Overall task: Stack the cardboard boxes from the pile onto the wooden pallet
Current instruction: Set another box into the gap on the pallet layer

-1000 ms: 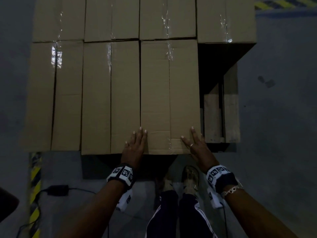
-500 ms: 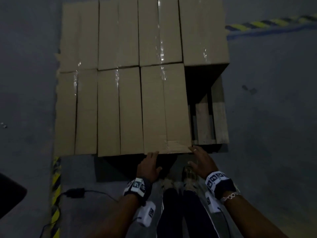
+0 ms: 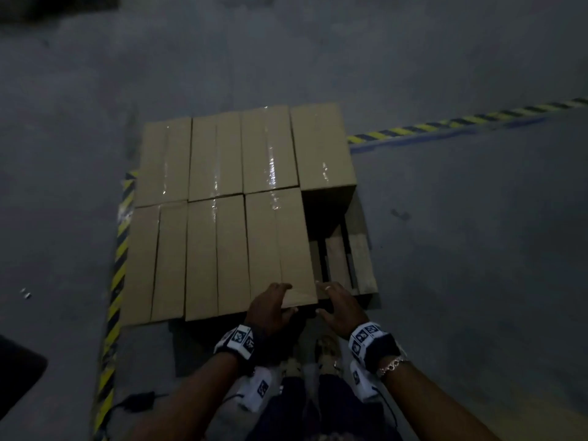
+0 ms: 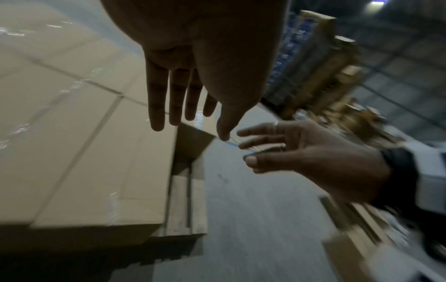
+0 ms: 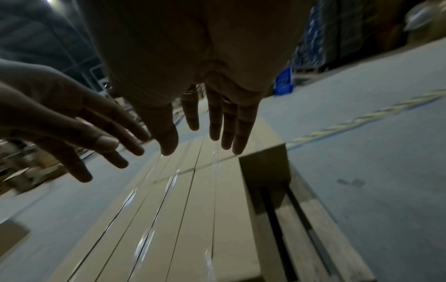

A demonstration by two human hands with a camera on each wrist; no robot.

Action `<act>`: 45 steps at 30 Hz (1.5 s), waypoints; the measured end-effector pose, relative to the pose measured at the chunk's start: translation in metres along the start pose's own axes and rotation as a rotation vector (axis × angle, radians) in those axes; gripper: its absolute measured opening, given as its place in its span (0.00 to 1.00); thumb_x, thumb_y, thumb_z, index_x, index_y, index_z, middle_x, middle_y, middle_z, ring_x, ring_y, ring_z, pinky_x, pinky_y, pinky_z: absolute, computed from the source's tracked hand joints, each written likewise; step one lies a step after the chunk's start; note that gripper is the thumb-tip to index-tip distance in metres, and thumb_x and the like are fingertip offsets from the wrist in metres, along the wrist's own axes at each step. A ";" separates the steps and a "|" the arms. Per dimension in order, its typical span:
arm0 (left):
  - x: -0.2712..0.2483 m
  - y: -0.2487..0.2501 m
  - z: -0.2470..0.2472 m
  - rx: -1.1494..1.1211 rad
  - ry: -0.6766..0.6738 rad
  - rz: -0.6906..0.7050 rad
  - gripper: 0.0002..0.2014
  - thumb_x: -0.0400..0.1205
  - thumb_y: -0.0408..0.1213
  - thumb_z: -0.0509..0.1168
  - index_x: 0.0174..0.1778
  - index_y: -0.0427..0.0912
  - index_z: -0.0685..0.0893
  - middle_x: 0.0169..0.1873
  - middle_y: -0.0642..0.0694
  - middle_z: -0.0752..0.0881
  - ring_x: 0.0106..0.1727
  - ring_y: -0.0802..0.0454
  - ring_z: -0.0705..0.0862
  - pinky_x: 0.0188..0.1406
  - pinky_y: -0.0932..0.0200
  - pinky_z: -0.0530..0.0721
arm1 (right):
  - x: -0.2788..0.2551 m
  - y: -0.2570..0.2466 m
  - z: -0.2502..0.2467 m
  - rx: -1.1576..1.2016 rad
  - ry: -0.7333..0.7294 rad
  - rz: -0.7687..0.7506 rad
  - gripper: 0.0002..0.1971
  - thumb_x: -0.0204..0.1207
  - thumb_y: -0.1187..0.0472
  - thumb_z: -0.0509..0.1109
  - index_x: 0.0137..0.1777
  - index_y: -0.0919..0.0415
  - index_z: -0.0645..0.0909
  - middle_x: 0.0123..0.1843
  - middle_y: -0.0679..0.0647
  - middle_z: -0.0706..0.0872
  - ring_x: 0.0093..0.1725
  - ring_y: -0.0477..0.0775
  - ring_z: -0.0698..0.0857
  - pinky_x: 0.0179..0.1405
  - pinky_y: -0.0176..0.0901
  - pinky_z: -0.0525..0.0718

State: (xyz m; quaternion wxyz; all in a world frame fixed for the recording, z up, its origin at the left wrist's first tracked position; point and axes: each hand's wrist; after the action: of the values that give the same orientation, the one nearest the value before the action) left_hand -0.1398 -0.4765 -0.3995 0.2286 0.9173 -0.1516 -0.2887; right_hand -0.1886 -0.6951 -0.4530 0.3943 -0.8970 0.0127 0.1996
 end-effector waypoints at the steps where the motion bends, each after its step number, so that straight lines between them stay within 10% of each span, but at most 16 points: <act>1: 0.001 0.011 -0.007 0.034 -0.021 0.056 0.31 0.81 0.50 0.71 0.78 0.42 0.74 0.72 0.41 0.79 0.67 0.38 0.82 0.62 0.46 0.82 | -0.008 -0.006 -0.010 -0.004 0.025 0.012 0.32 0.78 0.55 0.74 0.82 0.55 0.70 0.78 0.58 0.75 0.77 0.61 0.75 0.74 0.53 0.77; 10: -0.010 0.076 -0.025 0.135 -0.117 0.399 0.32 0.84 0.50 0.69 0.81 0.41 0.70 0.72 0.40 0.78 0.66 0.39 0.82 0.58 0.50 0.79 | -0.110 -0.027 -0.053 0.093 0.392 0.279 0.30 0.77 0.60 0.78 0.79 0.57 0.76 0.73 0.57 0.81 0.70 0.58 0.81 0.62 0.34 0.72; 23: -0.050 0.214 0.061 0.233 -0.301 0.945 0.31 0.81 0.50 0.73 0.78 0.44 0.75 0.72 0.39 0.77 0.67 0.37 0.81 0.62 0.48 0.80 | -0.329 -0.011 0.016 0.377 1.005 0.800 0.31 0.75 0.51 0.79 0.78 0.47 0.76 0.68 0.42 0.79 0.60 0.44 0.82 0.61 0.44 0.84; 28: -0.088 0.270 0.118 0.328 -0.432 1.158 0.33 0.82 0.52 0.71 0.80 0.44 0.72 0.74 0.40 0.75 0.70 0.37 0.78 0.65 0.47 0.79 | -0.402 0.028 0.076 0.536 1.262 0.885 0.30 0.65 0.40 0.75 0.67 0.18 0.73 0.62 0.47 0.84 0.59 0.52 0.86 0.58 0.60 0.88; 35: -0.156 0.330 0.188 0.493 -0.590 1.312 0.35 0.85 0.56 0.65 0.85 0.48 0.63 0.80 0.43 0.66 0.76 0.41 0.72 0.73 0.49 0.74 | -0.487 -0.007 0.076 0.663 1.463 1.027 0.33 0.72 0.53 0.78 0.78 0.56 0.76 0.72 0.57 0.79 0.72 0.57 0.79 0.70 0.53 0.81; 45: -0.285 0.461 0.294 0.426 -0.662 1.489 0.35 0.83 0.60 0.66 0.84 0.51 0.65 0.80 0.48 0.67 0.74 0.46 0.76 0.68 0.54 0.77 | -0.666 0.063 0.070 0.486 1.871 0.997 0.33 0.77 0.57 0.77 0.76 0.28 0.72 0.73 0.26 0.71 0.73 0.43 0.77 0.69 0.54 0.84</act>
State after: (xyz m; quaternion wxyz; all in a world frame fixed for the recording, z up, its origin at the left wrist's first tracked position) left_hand -0.6073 -0.8490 -0.2490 0.1249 0.4693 -0.8275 -0.2818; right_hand -0.8372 -0.7786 -0.2944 0.2699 -0.4854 0.7099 -0.4330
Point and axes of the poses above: each hand's wrist, its own x-axis towards the middle knuckle, its own z-axis out of the palm, y = z × x
